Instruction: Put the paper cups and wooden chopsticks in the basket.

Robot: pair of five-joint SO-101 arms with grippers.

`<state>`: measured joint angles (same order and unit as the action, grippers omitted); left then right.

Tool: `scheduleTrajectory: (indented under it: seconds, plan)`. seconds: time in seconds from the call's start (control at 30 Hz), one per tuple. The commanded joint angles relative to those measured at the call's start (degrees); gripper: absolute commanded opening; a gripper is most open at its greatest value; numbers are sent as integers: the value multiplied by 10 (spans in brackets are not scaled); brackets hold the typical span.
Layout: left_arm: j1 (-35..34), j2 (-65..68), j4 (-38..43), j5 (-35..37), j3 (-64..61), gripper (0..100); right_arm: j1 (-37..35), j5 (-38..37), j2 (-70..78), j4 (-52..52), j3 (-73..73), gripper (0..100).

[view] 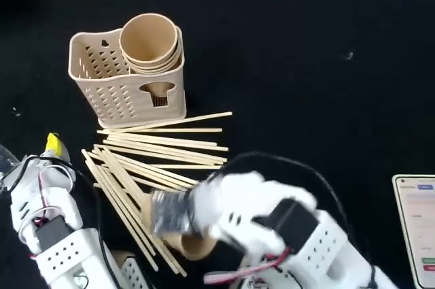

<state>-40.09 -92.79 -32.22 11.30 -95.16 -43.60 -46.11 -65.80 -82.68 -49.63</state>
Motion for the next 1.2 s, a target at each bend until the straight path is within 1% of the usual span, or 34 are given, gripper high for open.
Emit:
scheduleTrajectory:
  seconds: [0.0, 0.1, 0.23, 0.3, 0.37, 0.4, 0.5, 0.6, 0.73, 0.8, 0.83, 0.9, 0.97, 1.07, 1.17]
  plan:
    - [-5, -5, 11, 1, 19, 234, 167, 7, -5, 32, 43, 11]
    - [-4, -5, 11, 1, 19, 234, 290, 25, -4, 33, 55, 11]
    - [-1, -5, 11, 1, 19, 234, 421, 36, 22, 33, 54, 11]
    - [-1, -5, 11, 1, 19, 234, 470, 36, 71, 37, 58, 11]
    - [0, -5, 11, 1, 19, 234, 500, 42, 140, 44, 74, 11]
    - [0, -5, 11, 1, 19, 234, 510, 58, 181, 49, 90, 11]
    - [0, -4, 11, 1, 19, 234, 519, 88, 305, 55, 161, 11]
    - [0, -4, 11, 1, 19, 234, 506, 126, 427, 55, 252, 16]
    - [0, -4, 11, 1, 19, 234, 478, 166, 562, 54, 360, 113]
    - [0, -4, 11, 1, 19, 234, 469, 172, 611, 53, 408, 116]
    - [0, -4, 11, 1, 19, 234, 467, 172, 631, 52, 429, 91]
    - [0, -5, 11, 1, 19, 234, 463, 172, 658, 50, 469, 5]
    - [0, -5, 11, 1, 19, 234, 465, 173, 666, 36, 501, 11]
    - [0, -6, 11, 1, 19, 234, 462, 173, 663, -29, 569, 10]
    - [0, -6, 11, 1, 19, 234, 461, 204, 651, -98, 669, 10]
